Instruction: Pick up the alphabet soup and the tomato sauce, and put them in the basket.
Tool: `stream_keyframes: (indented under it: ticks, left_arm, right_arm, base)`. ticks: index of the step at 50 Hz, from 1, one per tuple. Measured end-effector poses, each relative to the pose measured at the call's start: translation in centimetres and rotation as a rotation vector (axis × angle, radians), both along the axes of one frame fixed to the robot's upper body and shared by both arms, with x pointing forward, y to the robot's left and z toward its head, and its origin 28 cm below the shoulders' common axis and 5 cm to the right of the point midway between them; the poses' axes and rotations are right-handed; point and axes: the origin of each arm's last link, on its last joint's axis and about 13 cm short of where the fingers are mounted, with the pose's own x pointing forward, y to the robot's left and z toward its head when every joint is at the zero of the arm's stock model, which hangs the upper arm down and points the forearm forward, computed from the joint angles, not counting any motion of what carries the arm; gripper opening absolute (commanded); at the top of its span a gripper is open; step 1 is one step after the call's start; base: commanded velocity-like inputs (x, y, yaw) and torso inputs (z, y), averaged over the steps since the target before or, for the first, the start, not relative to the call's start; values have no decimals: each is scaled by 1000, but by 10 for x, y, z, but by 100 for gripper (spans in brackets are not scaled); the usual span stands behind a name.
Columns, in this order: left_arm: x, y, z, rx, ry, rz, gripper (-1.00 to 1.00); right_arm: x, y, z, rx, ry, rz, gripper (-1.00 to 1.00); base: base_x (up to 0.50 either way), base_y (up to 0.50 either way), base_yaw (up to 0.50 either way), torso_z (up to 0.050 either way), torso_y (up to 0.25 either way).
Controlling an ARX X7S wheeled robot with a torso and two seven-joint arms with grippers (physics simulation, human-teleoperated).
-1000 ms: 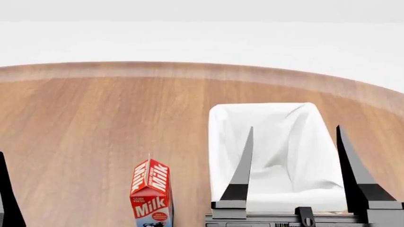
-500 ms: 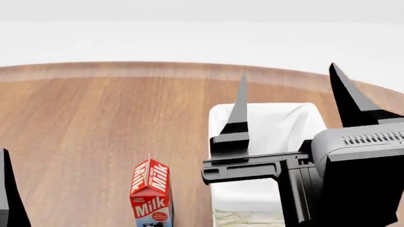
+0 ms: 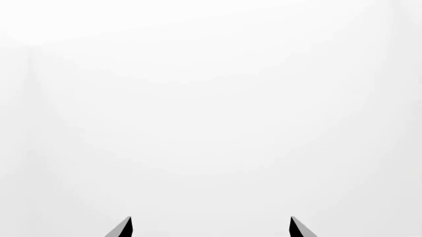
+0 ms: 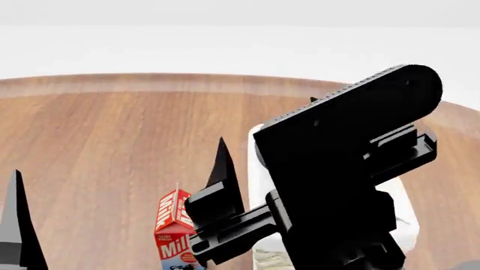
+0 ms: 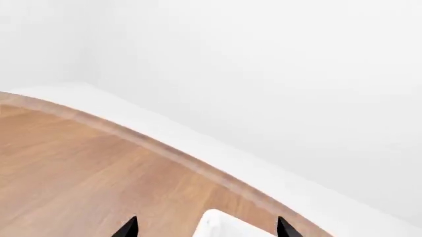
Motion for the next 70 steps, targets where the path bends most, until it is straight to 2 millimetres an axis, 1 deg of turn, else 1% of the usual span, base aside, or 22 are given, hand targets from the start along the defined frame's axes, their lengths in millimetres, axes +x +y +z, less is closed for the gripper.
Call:
stream_keyframes:
  ticks: [7,15,28,35,49,70]
  left_arm:
    - [0,-1,1,3,1,-2,100]
    - [0,-2,1,6,1,-4,100]
    - [-4,0,6,8,-11,8,100]
    - [-5,1,8,9,-18,14,100]
    - [-8,3,10,11,-26,24,100]
    - [-9,5,11,11,-29,34,100]
  right_arm:
    - [-7,-1,-1,-113,107,-15,100]
    - [-20,-4,-4,-214,208,-31,100]
    - [-42,-9,-14,-278,330,-56,100]
    - [-52,-10,-27,-270,397,-64,100]
    - [-64,-12,-65,-214,515,-81,100]
    - [-77,-14,-101,-102,636,-112,100]
  base:
    - [0,0,0,0,0]
    - [0,0,0,0,0]
    - [0,0,0,0,0]
    - [0,0,0,0,0]
    - [0,0,0,0,0]
    - [0,0,0,0,0]
